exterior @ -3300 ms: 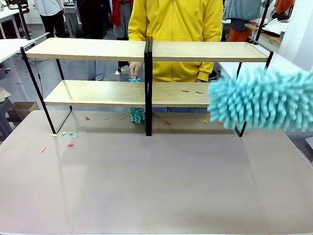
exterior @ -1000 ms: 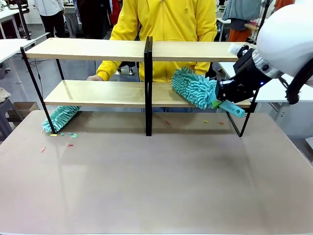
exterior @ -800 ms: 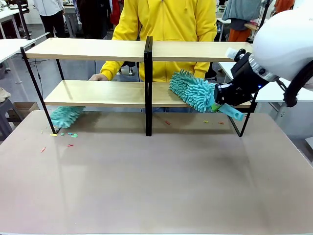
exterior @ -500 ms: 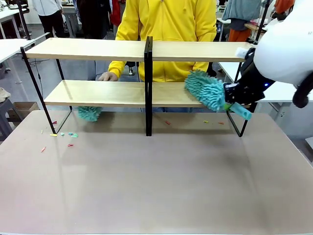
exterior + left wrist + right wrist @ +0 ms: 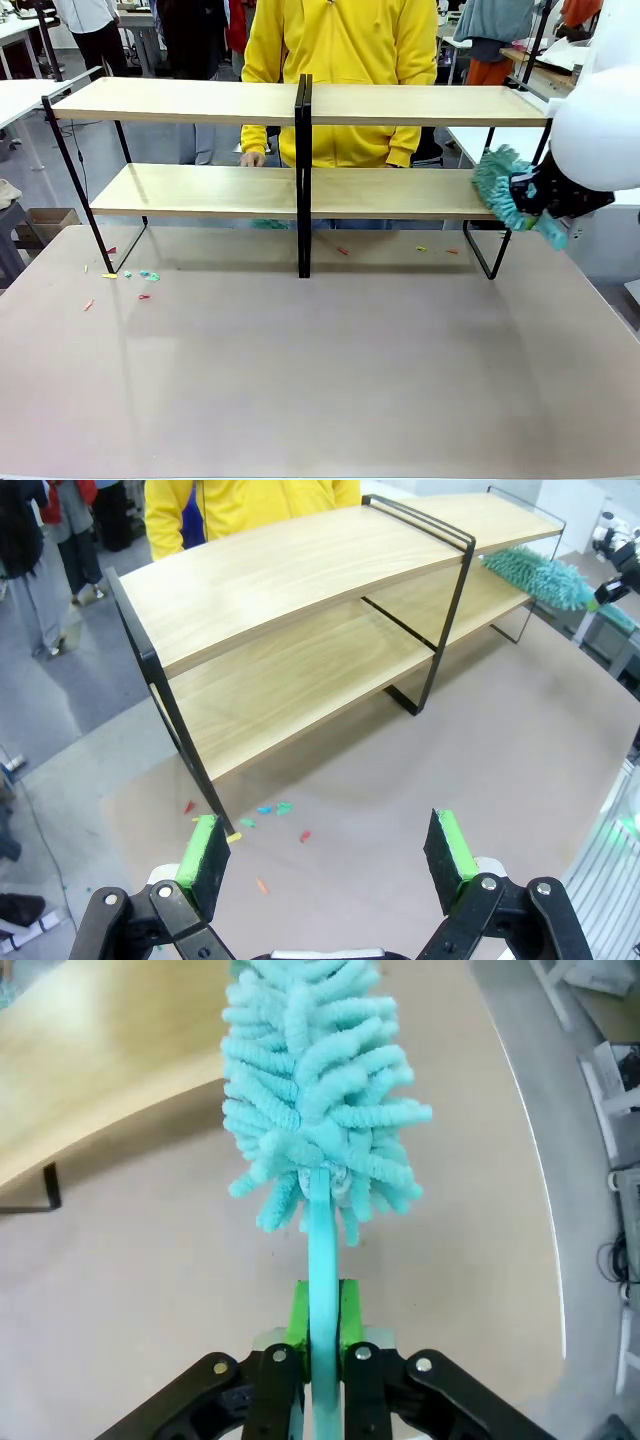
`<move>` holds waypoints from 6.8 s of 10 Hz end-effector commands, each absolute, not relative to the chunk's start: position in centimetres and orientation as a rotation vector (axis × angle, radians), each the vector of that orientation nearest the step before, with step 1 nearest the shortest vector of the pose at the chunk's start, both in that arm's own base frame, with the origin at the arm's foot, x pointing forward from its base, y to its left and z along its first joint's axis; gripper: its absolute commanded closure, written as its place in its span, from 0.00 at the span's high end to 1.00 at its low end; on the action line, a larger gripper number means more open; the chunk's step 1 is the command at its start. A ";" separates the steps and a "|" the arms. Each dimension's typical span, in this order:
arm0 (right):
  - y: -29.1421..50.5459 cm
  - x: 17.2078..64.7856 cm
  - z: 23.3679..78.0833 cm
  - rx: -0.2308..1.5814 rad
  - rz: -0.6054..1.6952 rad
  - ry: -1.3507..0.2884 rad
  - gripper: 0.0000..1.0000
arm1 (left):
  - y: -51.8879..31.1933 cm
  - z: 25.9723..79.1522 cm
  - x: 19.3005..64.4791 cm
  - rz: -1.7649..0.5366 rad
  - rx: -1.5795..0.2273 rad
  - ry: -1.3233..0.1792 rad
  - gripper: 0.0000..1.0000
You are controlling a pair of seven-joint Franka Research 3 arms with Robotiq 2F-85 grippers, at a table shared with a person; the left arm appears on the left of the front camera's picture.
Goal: Clean the shelves.
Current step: Clean another randomly selected level of the Shelf with the Duster, then place the Duster on the table.
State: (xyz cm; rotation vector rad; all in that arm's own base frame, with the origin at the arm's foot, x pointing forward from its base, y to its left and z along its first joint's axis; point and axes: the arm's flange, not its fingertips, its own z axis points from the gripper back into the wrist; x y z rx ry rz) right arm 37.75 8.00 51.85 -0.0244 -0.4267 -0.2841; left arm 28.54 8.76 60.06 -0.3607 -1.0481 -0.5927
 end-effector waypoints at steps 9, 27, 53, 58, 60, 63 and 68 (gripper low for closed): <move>2.1 35.4 55.6 0.910 0.466 -0.046 0.12 | 8.7 60.0 28.6 -0.602 -0.372 -1.053 1.00; -15.2 26.6 66.5 1.121 0.675 -0.950 0.12 | 8.7 60.0 28.6 -0.602 -0.372 -1.053 1.00; -12.0 31.8 42.6 0.692 0.375 -0.890 0.92 | 9.4 38.2 33.9 -0.057 -1.107 -0.282 1.00; -13.3 26.6 49.0 1.102 0.058 -0.504 1.00 | 9.4 38.2 33.9 -0.057 -1.107 -0.282 1.00; -12.5 28.5 46.0 1.143 0.167 -0.514 1.00 | 9.4 38.2 33.9 -0.057 -1.107 -0.282 1.00; -12.5 28.5 46.0 1.143 0.167 -0.514 1.00 | 9.4 38.2 33.9 -0.057 -1.107 -0.282 1.00; -12.5 28.5 46.0 1.143 0.167 -0.514 1.00 | 9.4 38.2 33.9 -0.057 -1.107 -0.282 1.00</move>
